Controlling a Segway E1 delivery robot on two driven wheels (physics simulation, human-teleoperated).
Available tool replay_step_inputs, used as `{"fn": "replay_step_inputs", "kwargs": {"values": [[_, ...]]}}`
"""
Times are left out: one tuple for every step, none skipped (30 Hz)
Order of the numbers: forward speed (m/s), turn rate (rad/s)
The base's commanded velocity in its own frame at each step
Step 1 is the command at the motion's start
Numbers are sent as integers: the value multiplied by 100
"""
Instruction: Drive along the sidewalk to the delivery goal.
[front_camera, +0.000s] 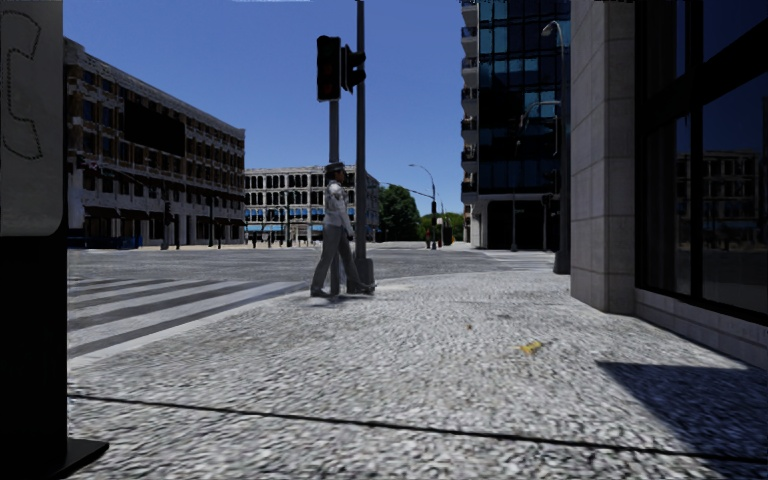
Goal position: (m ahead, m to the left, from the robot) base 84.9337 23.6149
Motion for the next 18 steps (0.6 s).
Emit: {"fn": "replay_step_inputs", "kwargs": {"values": [[163,41],[163,41],[163,41],[163,41],[163,41],[163,41],[163,42],[163,45],[163,51],[163,55],[163,55],[163,56],[163,56],[163,56],[163,56],[163,56],[163,57],[163,58]]}}
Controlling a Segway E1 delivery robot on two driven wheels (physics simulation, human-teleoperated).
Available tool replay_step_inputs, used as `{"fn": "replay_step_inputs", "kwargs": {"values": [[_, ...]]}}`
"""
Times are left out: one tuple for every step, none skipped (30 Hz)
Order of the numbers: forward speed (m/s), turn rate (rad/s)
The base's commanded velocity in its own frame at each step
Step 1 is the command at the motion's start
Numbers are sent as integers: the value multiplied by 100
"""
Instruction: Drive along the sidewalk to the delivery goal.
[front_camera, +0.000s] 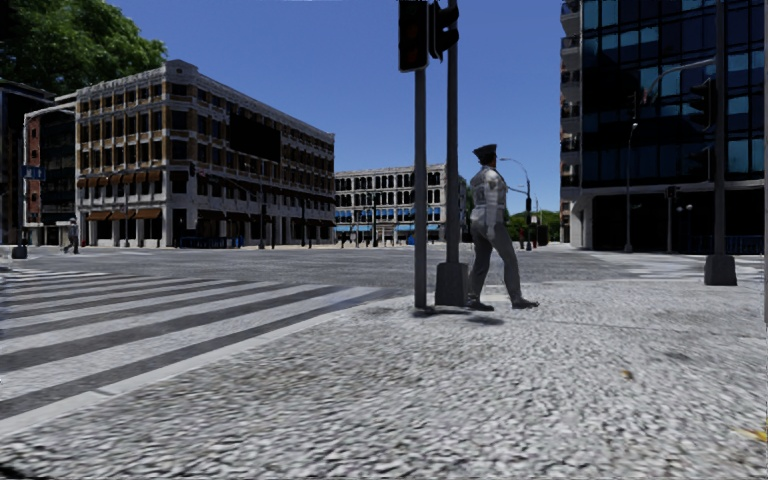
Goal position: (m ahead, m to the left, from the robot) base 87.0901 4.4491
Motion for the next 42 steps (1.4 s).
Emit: {"fn": "replay_step_inputs", "kwargs": {"values": [[163,59],[163,59],[163,59],[163,60],[163,60],[163,60],[163,60],[163,60],[163,60],[163,60],[163,60],[163,60],[163,60],[163,60],[162,60],[162,60],[162,60],[162,60],[163,60],[172,60],[172,60],[200,60],[200,60],[200,60],[200,60],[200,60],[200,60],[200,60],[200,60],[200,60],[200,60],[200,60],[200,60],[200,60],[200,60],[200,60],[200,60],[200,60],[200,60],[200,60],[200,60],[200,60]]}}
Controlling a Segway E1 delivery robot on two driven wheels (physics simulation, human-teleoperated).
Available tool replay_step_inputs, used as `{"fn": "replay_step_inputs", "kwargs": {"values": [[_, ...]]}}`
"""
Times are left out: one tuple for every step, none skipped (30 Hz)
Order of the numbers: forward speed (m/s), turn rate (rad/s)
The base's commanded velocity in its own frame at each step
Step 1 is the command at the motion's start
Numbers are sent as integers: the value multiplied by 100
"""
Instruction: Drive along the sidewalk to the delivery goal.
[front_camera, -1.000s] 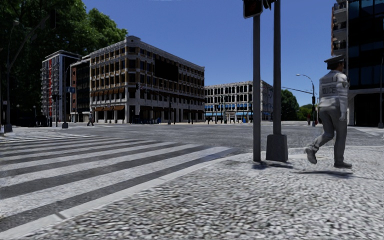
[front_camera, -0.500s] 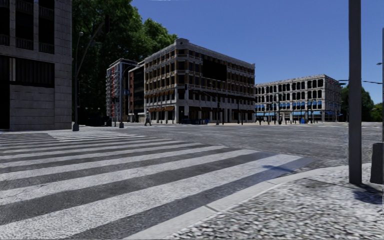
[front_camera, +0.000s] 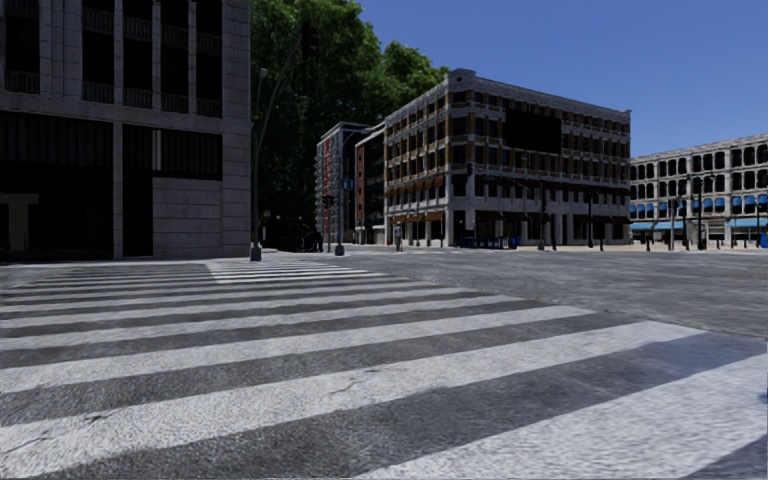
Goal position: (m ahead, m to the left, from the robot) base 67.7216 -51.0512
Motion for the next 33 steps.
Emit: {"fn": "replay_step_inputs", "kwargs": {"values": [[200,60],[200,60],[200,60],[200,60],[200,60],[200,60],[200,60],[200,60],[200,60],[200,60],[200,60],[200,60],[200,60],[200,60],[200,60],[200,60],[200,60],[200,60],[200,60],[200,60],[200,60],[200,60],[200,60],[200,60],[200,60],[200,60],[200,60],[200,60],[200,60],[200,60],[200,60],[200,60],[200,60]]}}
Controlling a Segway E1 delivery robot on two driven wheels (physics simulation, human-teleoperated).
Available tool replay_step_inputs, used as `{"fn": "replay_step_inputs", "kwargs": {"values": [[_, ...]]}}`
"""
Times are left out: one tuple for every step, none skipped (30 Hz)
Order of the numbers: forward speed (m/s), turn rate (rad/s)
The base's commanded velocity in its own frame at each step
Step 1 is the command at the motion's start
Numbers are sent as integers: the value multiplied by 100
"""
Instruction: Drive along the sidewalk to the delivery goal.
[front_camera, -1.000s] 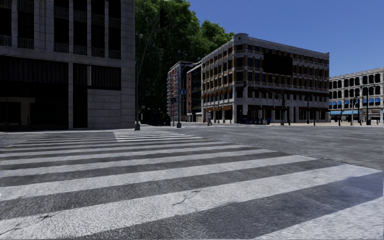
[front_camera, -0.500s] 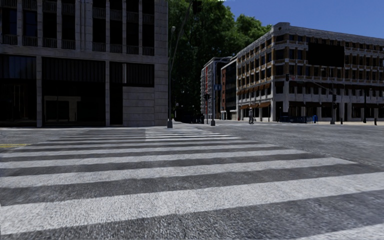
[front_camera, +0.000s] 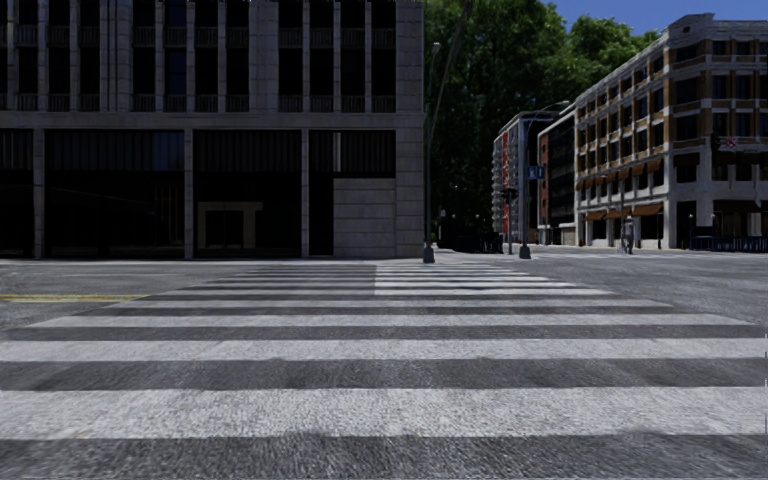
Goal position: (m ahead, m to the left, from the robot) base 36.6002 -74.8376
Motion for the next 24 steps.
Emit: {"fn": "replay_step_inputs", "kwargs": {"values": [[200,60],[200,60],[200,60],[200,59],[200,59],[200,57],[200,43],[200,35],[200,35],[200,30],[200,28],[200,0],[200,0],[200,0],[200,0],[200,0],[200,0],[200,0],[200,0],[200,0],[200,0],[200,0],[200,0],[200,0]]}}
